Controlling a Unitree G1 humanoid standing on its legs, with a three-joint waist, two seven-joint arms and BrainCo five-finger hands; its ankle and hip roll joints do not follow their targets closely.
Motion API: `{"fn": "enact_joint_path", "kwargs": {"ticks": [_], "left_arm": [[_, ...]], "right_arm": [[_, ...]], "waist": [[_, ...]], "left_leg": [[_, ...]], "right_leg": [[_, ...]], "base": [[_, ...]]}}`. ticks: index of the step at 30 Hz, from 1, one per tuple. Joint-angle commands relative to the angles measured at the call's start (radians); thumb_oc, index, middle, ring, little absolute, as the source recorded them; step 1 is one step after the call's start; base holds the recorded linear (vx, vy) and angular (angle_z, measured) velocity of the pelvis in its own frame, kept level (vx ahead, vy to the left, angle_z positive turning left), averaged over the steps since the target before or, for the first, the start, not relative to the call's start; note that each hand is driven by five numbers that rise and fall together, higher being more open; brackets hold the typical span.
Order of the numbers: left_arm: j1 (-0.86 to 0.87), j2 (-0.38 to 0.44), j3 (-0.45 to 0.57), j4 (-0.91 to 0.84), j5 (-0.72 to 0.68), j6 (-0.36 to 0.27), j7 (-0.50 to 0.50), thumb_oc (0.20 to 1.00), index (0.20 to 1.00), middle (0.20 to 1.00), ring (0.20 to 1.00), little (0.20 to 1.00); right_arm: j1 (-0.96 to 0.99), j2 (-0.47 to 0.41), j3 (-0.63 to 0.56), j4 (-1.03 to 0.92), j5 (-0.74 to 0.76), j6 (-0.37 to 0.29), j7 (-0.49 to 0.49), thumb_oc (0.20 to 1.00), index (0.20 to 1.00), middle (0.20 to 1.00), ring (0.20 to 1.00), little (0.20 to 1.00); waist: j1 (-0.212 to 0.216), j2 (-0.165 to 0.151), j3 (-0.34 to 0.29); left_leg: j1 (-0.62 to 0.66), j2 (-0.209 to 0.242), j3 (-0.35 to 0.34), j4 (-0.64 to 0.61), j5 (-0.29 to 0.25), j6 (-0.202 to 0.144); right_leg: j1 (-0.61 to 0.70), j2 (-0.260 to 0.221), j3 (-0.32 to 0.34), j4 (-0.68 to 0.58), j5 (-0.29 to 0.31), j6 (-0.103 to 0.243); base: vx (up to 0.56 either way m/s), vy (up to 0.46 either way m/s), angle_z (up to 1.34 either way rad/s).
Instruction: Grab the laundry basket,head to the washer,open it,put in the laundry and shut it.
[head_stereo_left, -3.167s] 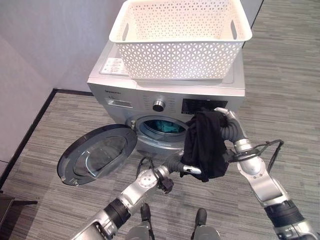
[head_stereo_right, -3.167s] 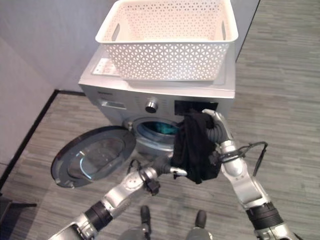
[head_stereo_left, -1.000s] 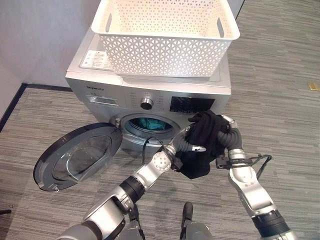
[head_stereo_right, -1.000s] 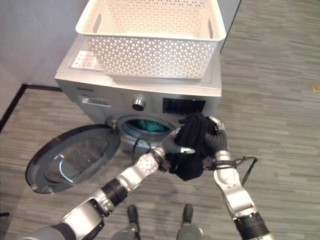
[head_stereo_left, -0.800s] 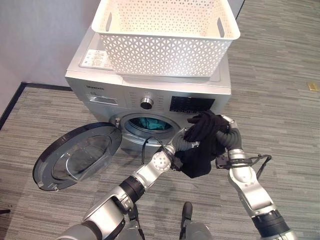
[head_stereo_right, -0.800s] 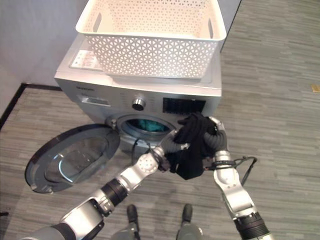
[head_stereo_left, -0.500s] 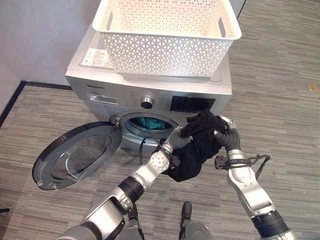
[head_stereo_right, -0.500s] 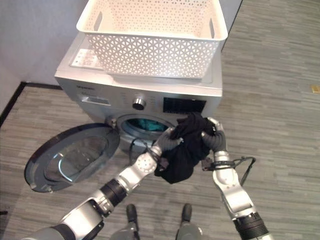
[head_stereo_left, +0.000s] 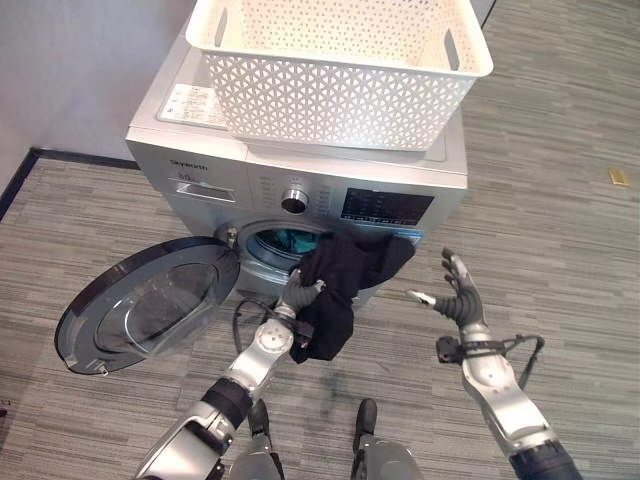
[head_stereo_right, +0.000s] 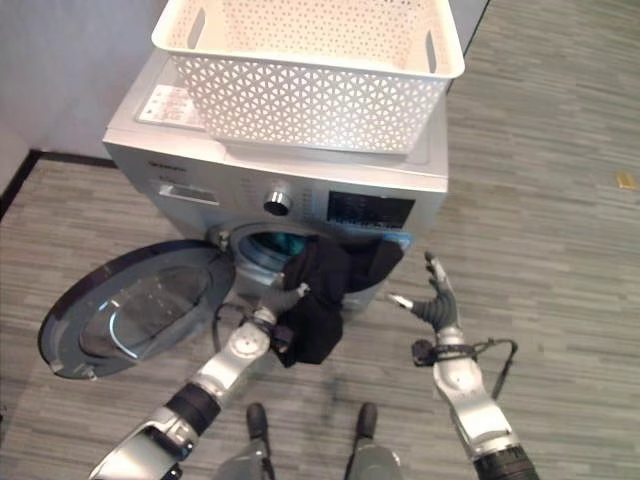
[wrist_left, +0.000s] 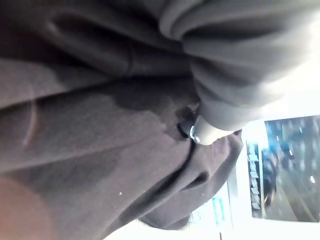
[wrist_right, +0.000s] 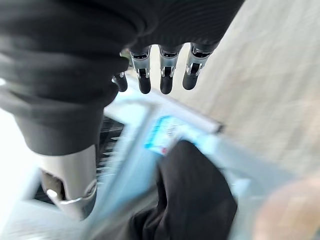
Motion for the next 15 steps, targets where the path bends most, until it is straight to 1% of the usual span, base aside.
{"fn": "enact_joint_path", "kwargs": {"ticks": [1,2,4,5,6,7,8,9,10,11,12,13,14,15], "left_arm": [[-0.032,-0.005,0.028,-0.035,-0.043,-0.120,-0.019,0.200,0.200,0.200,0.200,0.200],[-0.018,0.005,0.037,-0.048,-0.041,-0.126,-0.018,0.200,0.200,0.200,0.200,0.200],[-0.002,0.038,0.034,-0.077,0.034,-0.132,-0.013,0.200,0.200,0.200,0.200,0.200],[0.014,0.059,0.023,-0.101,0.092,-0.131,-0.027,0.200,0.200,0.200,0.200,0.200],[0.037,0.073,0.020,-0.126,0.105,-0.132,-0.038,0.200,0.200,0.200,0.200,0.200],[0.039,0.075,0.019,-0.129,0.106,-0.131,-0.039,0.200,0.200,0.200,0.200,0.200],[0.103,0.085,0.034,-0.179,0.063,-0.137,-0.077,0.200,0.200,0.200,0.200,0.200],[0.134,0.087,0.040,-0.202,0.034,-0.140,-0.094,0.200,0.200,0.200,0.200,0.200],[0.136,0.088,0.040,-0.204,0.033,-0.139,-0.095,0.200,0.200,0.200,0.200,0.200],[0.167,0.082,0.048,-0.223,-0.016,-0.143,-0.109,0.200,0.200,0.200,0.200,0.200],[0.211,0.068,0.054,-0.239,-0.099,-0.145,-0.133,0.200,0.200,0.200,0.200,0.200],[0.211,0.069,0.054,-0.240,-0.100,-0.145,-0.134,0.200,0.200,0.200,0.200,0.200],[0.226,0.056,0.052,-0.236,-0.140,-0.141,-0.142,0.200,0.200,0.200,0.200,0.200],[0.241,0.022,0.024,-0.197,-0.199,-0.125,-0.157,0.200,0.200,0.200,0.200,0.200]], "right_arm": [[0.036,-0.016,-0.078,0.002,-0.046,-0.033,0.016,1.000,1.000,1.000,1.000,1.000],[0.055,-0.013,-0.084,0.029,-0.045,-0.037,0.018,1.000,1.000,1.000,1.000,1.000],[0.092,0.034,-0.099,0.185,0.069,-0.074,0.039,1.000,1.000,1.000,1.000,1.000],[0.104,0.055,-0.119,0.253,0.127,-0.080,0.049,1.000,1.000,1.000,1.000,1.000],[0.123,0.071,-0.132,0.303,0.159,-0.076,0.060,1.000,1.000,1.000,1.000,1.000],[0.122,0.072,-0.132,0.304,0.160,-0.078,0.060,1.000,1.000,1.000,1.000,1.000],[0.151,0.098,-0.146,0.417,0.192,-0.060,0.086,1.000,1.000,1.000,1.000,1.000],[0.157,0.114,-0.146,0.481,0.198,-0.054,0.090,1.000,1.000,1.000,1.000,1.000],[0.156,0.115,-0.145,0.485,0.198,-0.056,0.090,1.000,1.000,1.000,1.000,1.000],[0.158,0.135,-0.148,0.561,0.217,-0.049,0.090,1.000,1.000,1.000,1.000,1.000],[0.133,0.174,-0.158,0.742,0.281,-0.051,0.097,1.000,1.000,1.000,1.000,1.000],[0.130,0.174,-0.157,0.747,0.283,-0.054,0.099,1.000,1.000,1.000,1.000,1.000],[0.116,0.197,-0.171,0.833,0.335,-0.052,0.104,1.000,1.000,1.000,1.000,1.000],[0.058,0.257,-0.234,1.103,0.516,-0.050,0.123,1.000,1.000,1.000,1.000,1.000]], "waist": [[0.009,-0.017,-0.019],[0.008,-0.017,-0.020],[0.004,-0.021,-0.012],[0.004,-0.022,-0.008],[0.004,-0.022,-0.011],[0.005,-0.023,-0.009],[0.010,-0.022,-0.014],[0.014,-0.023,-0.016],[0.014,-0.023,-0.017],[0.020,-0.022,-0.019],[0.028,-0.022,-0.018],[0.028,-0.023,-0.017],[0.030,-0.023,-0.016],[0.040,-0.021,-0.006]], "left_leg": [[-0.002,0.010,0.095,0.004,-0.060,0.005],[0.006,0.009,0.086,0.004,-0.080,-0.003],[0.000,0.011,0.085,0.004,-0.077,-0.005],[-0.009,0.012,0.096,0.004,-0.058,0.002],[0.003,0.011,0.089,0.004,-0.080,-0.007],[-0.008,0.011,0.099,0.004,-0.059,0.001],[0.004,0.011,0.087,0.004,-0.079,-0.008],[0.004,0.011,0.084,0.004,-0.078,-0.008],[0.004,0.010,0.084,0.004,-0.078,-0.008],[0.003,0.009,0.082,0.004,-0.077,-0.008],[0.002,0.005,0.078,0.004,-0.076,-0.007],[0.002,0.005,0.078,0.004,-0.076,-0.007],[0.000,0.003,0.078,0.004,-0.076,-0.007],[-0.011,-0.001,0.068,0.004,-0.076,-0.004]], "right_leg": [[0.012,0.069,0.077,0.002,-0.110,-0.008],[0.021,0.069,0.085,0.002,-0.124,-0.002],[0.019,0.070,0.082,0.002,-0.123,-0.004],[0.011,0.069,0.073,0.002,-0.108,-0.010],[0.023,0.070,0.081,0.002,-0.123,-0.003],[0.013,0.069,0.072,0.002,-0.108,-0.009],[0.028,0.068,0.073,0.002,-0.123,-0.003],[0.030,0.067,0.071,0.002,-0.124,-0.004],[0.030,0.067,0.071,0.002,-0.124,-0.004],[0.033,0.067,0.066,0.002,-0.124,-0.004],[0.037,0.067,0.064,0.002,-0.125,-0.006],[0.037,0.067,0.064,0.002,-0.125,-0.006],[0.037,0.067,0.063,0.002,-0.125,-0.006],[0.029,0.068,0.057,0.004,-0.128,-0.008]], "base": [[0.07,-0.003,-0.01],[0.06,-0.007,-0.01],[-0.02,-0.004,-0.02],[0.00,0.000,0.00],[-0.06,0.007,-0.02],[0.10,-0.008,-0.02],[0.03,-0.014,-0.02],[0.11,-0.017,-0.01],[0.00,0.000,0.00],[0.00,0.000,0.00],[0.00,0.000,0.00],[0.00,0.000,0.00],[0.00,0.000,0.00],[0.00,0.000,0.00]]}}
